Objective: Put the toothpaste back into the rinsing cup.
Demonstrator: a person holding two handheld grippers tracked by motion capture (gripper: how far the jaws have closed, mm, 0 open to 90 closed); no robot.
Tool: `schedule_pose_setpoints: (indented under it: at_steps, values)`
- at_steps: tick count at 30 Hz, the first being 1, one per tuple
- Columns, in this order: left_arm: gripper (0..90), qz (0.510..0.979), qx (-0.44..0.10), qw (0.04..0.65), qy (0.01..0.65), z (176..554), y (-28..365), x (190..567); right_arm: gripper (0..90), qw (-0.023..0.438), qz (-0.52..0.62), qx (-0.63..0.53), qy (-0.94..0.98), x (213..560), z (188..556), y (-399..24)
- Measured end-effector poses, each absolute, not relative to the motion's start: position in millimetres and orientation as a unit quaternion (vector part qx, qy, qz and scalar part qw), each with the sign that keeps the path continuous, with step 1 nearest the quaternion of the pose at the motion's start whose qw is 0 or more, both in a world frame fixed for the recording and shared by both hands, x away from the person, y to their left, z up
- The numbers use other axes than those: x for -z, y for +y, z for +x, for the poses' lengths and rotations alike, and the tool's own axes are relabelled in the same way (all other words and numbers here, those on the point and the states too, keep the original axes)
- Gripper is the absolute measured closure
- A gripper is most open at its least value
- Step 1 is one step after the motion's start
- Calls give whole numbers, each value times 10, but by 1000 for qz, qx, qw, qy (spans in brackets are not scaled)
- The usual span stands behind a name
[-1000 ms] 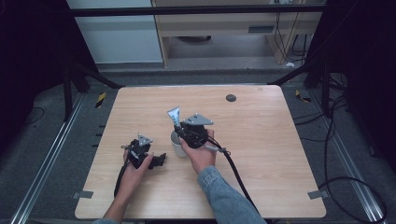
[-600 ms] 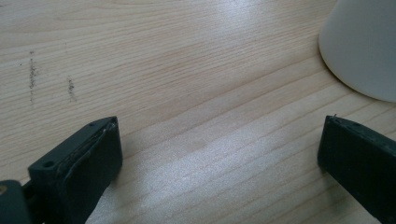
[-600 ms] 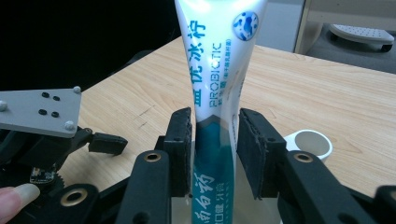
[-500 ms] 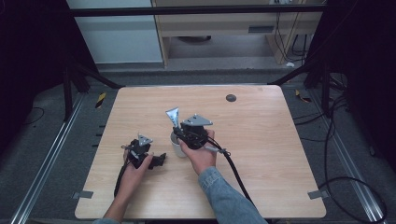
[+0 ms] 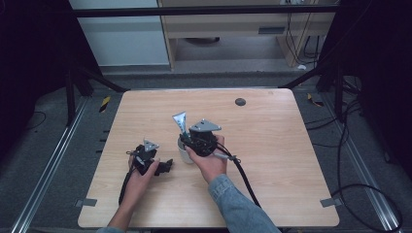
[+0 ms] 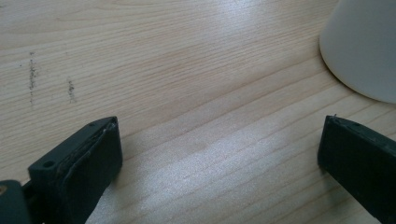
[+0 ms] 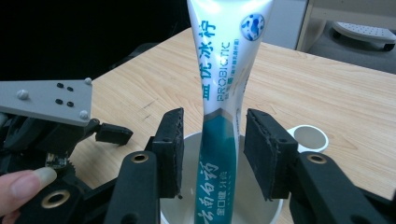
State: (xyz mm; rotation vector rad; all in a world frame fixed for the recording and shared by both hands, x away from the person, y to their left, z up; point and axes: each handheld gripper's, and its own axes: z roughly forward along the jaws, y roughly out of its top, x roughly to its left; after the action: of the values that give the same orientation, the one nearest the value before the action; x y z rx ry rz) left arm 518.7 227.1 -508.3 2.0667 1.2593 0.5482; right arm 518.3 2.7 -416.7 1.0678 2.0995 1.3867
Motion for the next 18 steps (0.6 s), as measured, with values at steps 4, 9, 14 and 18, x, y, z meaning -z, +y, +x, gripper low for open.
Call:
schedule_pose_setpoints:
  at_steps: [4,9,14,18]
  values:
    - [0,789,-209,323,479,5188,2273,5081,529,203,378,-489,759,4146,5177,16]
    - [0,788,-209,324,480,5190,2271,5083,502,202,373,-484,765,4110,5175,10]
    - [0,788,-209,324,480,5191,2270,5083,454,201,366,-483,770,4051,5180,-7]
    - [0,788,-209,324,480,5192,2270,5083,396,201,363,-483,771,4022,5189,-41]
